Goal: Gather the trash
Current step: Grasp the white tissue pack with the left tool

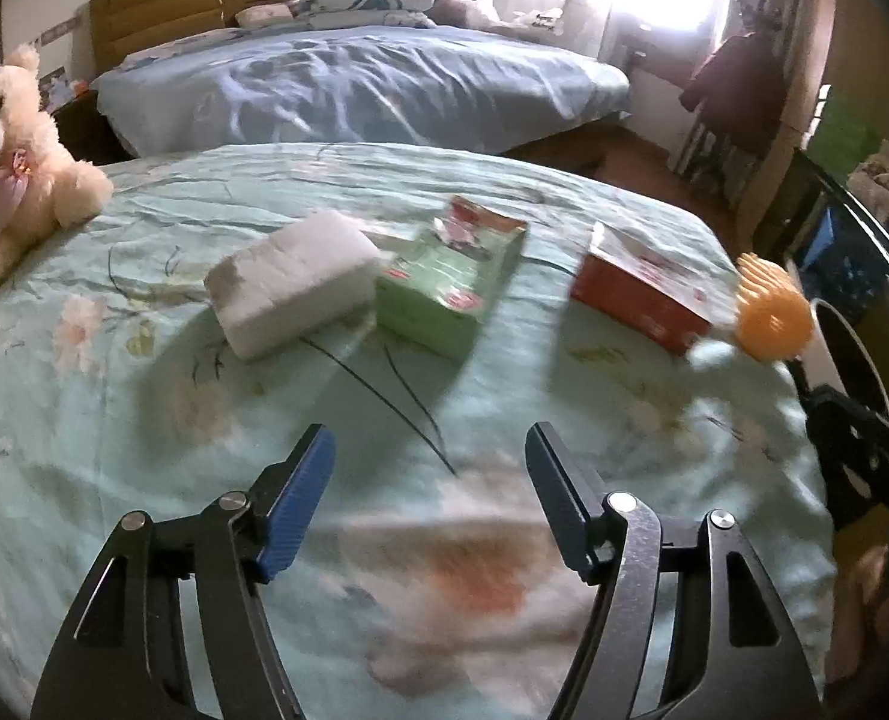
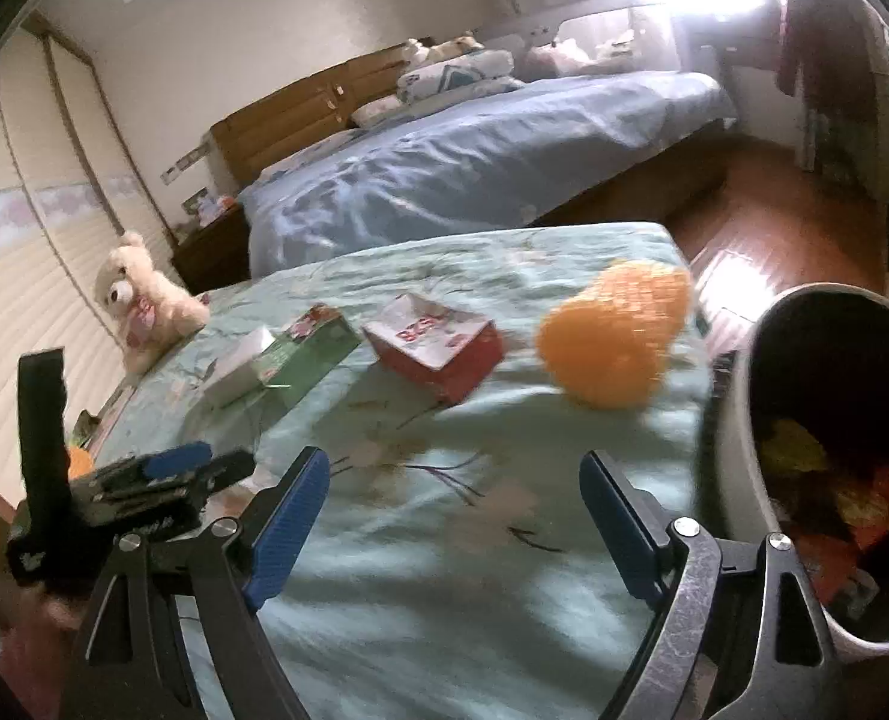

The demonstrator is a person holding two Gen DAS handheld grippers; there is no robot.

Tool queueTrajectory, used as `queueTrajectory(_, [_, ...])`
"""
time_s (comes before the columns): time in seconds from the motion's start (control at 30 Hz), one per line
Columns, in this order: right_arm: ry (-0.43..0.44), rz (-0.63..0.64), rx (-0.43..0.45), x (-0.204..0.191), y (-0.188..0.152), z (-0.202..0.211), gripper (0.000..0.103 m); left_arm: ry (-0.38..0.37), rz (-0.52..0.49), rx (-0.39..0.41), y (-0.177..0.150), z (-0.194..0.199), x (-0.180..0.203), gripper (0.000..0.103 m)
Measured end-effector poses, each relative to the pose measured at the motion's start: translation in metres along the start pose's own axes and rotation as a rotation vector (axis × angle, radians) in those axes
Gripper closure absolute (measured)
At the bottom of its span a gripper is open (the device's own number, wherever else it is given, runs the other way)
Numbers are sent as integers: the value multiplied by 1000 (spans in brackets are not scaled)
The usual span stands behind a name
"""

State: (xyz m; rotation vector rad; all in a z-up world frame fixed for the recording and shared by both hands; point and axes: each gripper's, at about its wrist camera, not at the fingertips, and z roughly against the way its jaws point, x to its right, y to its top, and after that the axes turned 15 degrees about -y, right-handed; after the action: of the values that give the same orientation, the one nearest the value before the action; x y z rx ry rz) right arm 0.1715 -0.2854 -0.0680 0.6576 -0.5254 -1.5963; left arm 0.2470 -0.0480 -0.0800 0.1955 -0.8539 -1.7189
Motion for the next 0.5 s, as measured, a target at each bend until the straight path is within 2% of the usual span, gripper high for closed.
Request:
queueTrajectory(0.4, [16, 5, -42, -10, -2, -16, 17, 26, -42, -2, 32, -33, -9, 37])
queueTrajectory(0.43, [14, 3, -44, -10, -2, -17, 17, 24, -51, 0, 33, -34, -7, 41])
queueTrajectory(0.5, [13, 1, -48, -9, -2, -19, 17, 14, -75, -8, 33, -37, -3, 75])
